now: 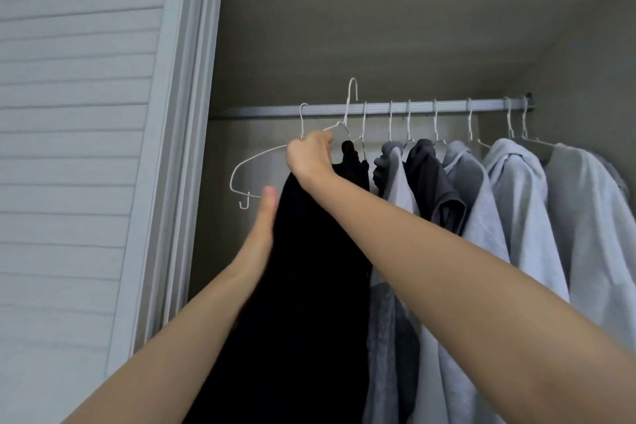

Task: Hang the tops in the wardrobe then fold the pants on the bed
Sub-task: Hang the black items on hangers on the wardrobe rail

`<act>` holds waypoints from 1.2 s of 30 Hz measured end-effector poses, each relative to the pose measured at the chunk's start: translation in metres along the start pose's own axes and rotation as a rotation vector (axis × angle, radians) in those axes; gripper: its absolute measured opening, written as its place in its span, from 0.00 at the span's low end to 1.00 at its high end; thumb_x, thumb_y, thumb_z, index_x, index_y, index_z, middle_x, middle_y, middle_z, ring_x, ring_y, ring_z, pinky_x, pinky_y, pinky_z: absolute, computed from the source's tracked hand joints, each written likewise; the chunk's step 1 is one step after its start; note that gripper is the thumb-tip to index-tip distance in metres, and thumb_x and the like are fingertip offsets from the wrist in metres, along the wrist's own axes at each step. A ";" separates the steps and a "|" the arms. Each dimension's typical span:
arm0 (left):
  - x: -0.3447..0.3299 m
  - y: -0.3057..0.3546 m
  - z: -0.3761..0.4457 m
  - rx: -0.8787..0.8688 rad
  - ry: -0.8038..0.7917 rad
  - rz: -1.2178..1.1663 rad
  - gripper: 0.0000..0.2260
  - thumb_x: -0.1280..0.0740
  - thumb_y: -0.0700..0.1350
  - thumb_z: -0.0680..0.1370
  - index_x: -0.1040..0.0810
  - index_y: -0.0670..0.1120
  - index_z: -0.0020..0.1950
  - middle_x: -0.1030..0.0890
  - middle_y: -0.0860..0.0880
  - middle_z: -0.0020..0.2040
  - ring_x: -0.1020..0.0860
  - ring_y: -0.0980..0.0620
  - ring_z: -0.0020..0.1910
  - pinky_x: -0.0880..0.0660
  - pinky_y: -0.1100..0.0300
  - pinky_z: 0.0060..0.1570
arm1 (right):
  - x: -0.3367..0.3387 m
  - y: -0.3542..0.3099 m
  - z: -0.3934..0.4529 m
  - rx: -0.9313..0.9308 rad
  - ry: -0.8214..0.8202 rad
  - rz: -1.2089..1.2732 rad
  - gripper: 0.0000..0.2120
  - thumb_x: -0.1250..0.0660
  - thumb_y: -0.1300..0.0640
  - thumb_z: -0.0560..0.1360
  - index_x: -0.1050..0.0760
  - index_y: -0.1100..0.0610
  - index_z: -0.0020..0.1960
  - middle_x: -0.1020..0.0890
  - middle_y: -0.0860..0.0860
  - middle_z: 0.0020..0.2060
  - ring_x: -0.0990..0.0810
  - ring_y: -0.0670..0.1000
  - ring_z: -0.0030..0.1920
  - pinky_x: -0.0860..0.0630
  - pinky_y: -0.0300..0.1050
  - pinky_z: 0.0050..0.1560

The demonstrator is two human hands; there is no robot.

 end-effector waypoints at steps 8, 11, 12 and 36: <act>0.005 -0.018 -0.018 -0.152 0.104 0.671 0.16 0.36 0.35 0.73 0.27 0.50 0.58 0.23 0.57 0.41 0.26 0.58 0.38 0.30 0.71 0.30 | 0.011 0.021 0.034 0.025 0.006 -0.178 0.20 0.41 0.63 0.76 0.41 0.68 0.65 0.33 0.57 0.49 0.32 0.54 0.47 0.34 0.47 0.47; 0.014 -0.020 -0.021 -0.160 0.175 0.718 0.09 0.38 0.35 0.73 0.26 0.47 0.48 0.22 0.52 0.39 0.26 0.56 0.36 0.30 0.66 0.30 | 0.018 0.025 0.036 0.071 -0.011 -0.337 0.17 0.41 0.61 0.75 0.38 0.64 0.62 0.31 0.57 0.47 0.30 0.55 0.46 0.35 0.45 0.46; 0.016 -0.023 -0.023 -0.153 0.170 0.732 0.08 0.39 0.35 0.73 0.27 0.48 0.46 0.22 0.51 0.39 0.26 0.57 0.36 0.30 0.67 0.29 | 0.018 0.026 0.037 0.093 -0.024 -0.392 0.18 0.42 0.61 0.74 0.37 0.64 0.63 0.30 0.57 0.46 0.29 0.56 0.46 0.36 0.45 0.46; 0.010 -0.043 -0.113 -0.161 0.135 0.846 0.12 0.37 0.36 0.78 0.27 0.48 0.59 0.18 0.49 0.43 0.18 0.51 0.41 0.20 0.47 0.44 | 0.036 0.037 -0.082 0.398 -0.246 -0.469 0.26 0.39 0.65 0.74 0.43 0.61 0.70 0.28 0.61 0.60 0.27 0.62 0.58 0.27 0.54 0.57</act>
Point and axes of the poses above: each hand's wrist, its own z-axis towards the middle knuckle, its own x-axis out of the back of the hand, y = z × x, the point moved 8 cm from there along z, towards the middle knuckle
